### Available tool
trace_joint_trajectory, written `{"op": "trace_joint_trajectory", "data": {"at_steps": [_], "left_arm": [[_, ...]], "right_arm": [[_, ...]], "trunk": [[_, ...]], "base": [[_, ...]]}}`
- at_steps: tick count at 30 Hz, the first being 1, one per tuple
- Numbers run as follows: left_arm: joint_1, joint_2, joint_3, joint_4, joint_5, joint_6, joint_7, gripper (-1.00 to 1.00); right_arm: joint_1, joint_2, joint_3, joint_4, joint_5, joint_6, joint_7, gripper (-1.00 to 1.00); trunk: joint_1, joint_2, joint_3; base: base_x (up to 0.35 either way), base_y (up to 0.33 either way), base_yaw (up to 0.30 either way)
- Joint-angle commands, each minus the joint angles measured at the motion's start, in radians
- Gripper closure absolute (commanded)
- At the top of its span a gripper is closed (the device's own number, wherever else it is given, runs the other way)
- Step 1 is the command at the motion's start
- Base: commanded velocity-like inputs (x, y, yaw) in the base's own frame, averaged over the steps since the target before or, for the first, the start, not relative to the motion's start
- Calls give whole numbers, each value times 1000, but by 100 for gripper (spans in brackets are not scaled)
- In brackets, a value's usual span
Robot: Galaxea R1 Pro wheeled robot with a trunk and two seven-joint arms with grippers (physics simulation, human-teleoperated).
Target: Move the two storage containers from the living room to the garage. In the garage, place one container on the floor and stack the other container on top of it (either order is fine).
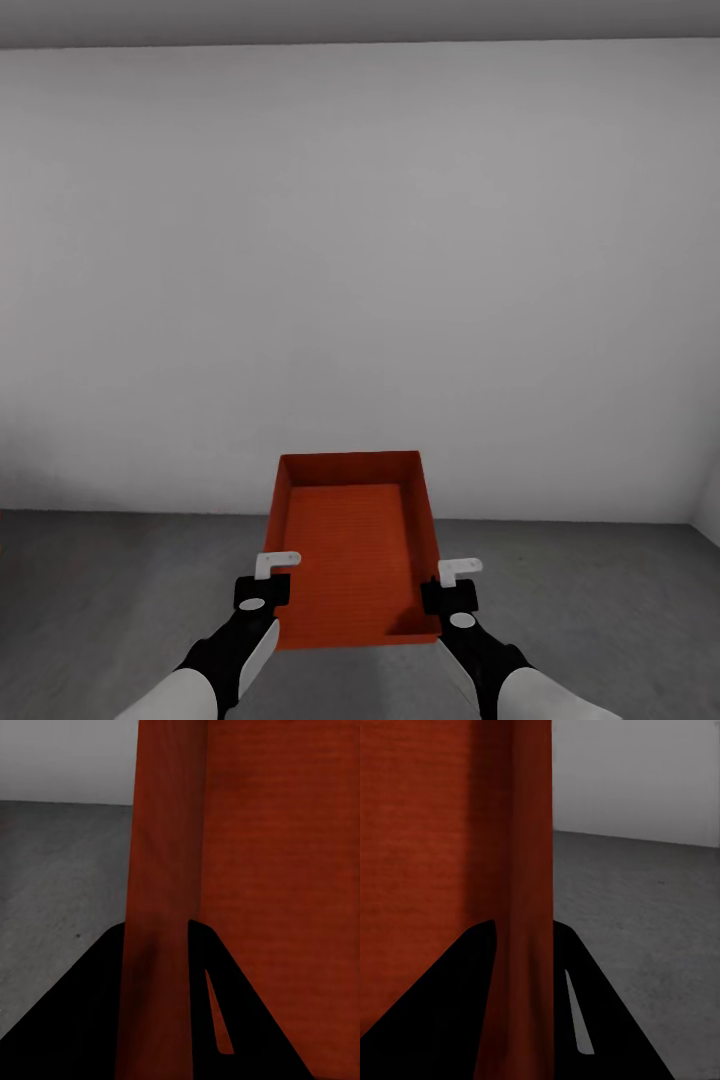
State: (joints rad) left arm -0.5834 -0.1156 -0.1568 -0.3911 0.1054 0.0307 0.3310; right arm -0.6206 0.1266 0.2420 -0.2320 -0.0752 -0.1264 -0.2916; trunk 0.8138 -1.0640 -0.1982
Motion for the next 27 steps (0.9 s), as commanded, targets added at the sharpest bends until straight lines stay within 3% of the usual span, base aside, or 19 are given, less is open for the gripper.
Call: {"op": "trace_joint_trajectory", "data": {"at_steps": [1, 11, 27], "left_arm": [[-1, 12, 6, -5, -9, -64, 9, 100], [-1, 12, 6, -5, -9, -64, 16, 100], [-1, 11, 7, -5, -9, -65, 16, 100]], "right_arm": [[-1, 0, -6, 2, -17, -1, 5, 100], [-1, 0, -6, 2, -17, -2, 5, 100], [-1, 0, -6, 2, -17, -2, 5, 100]], "trunk": [[0, -1, -1], [0, -1, -1], [0, -1, -1]], "base": [[39, 17, 0], [34, 4, 0], [301, 0, 0]]}}
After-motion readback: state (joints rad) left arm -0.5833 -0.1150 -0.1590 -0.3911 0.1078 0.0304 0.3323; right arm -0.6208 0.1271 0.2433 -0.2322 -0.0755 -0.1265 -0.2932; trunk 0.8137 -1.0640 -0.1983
